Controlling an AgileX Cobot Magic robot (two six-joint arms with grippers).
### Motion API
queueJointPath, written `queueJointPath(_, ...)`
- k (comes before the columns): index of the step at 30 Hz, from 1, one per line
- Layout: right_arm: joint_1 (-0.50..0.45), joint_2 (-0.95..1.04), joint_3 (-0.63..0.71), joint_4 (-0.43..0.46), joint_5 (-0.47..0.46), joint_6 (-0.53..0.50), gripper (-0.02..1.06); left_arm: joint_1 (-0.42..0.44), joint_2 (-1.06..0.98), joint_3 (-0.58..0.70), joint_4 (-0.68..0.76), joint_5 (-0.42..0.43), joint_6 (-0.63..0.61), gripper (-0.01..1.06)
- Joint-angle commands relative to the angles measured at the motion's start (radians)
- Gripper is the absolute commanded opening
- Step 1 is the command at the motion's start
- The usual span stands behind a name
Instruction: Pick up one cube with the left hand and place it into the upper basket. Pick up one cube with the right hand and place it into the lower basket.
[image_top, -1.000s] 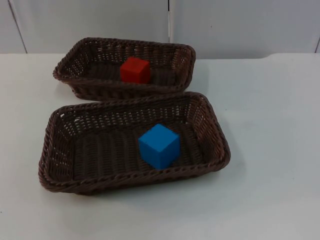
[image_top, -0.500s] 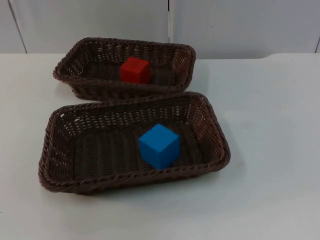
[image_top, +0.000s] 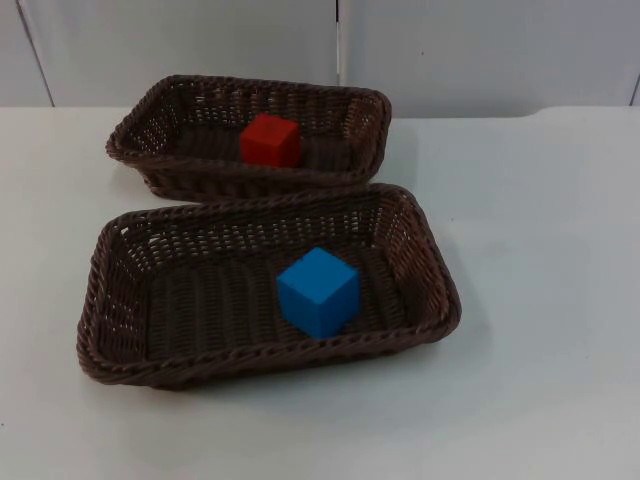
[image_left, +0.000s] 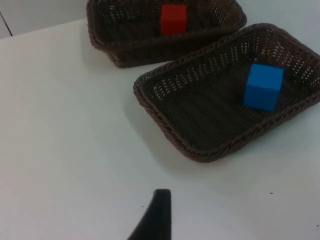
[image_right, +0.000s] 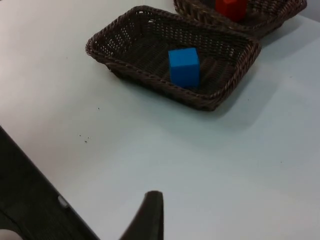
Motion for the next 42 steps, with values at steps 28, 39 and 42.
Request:
queueJointPath(28, -0.002, -0.003, 0.007, -0.004, -0.013, 0.000, 1.05, -0.003, -0.002, 0.004, 0.007, -0.011, -0.004, 1.05)
queueJointPath(39, -0.002, -0.003, 0.007, -0.004, -0.014, 0.000, 1.05, -0.003, -0.002, 0.004, 0.007, -0.011, -0.004, 1.05)
queueJointPath(42, -0.002, -0.003, 0.007, -0.004, -0.014, 0.000, 1.05, -0.003, -0.002, 0.004, 0.007, -0.011, -0.004, 1.05)
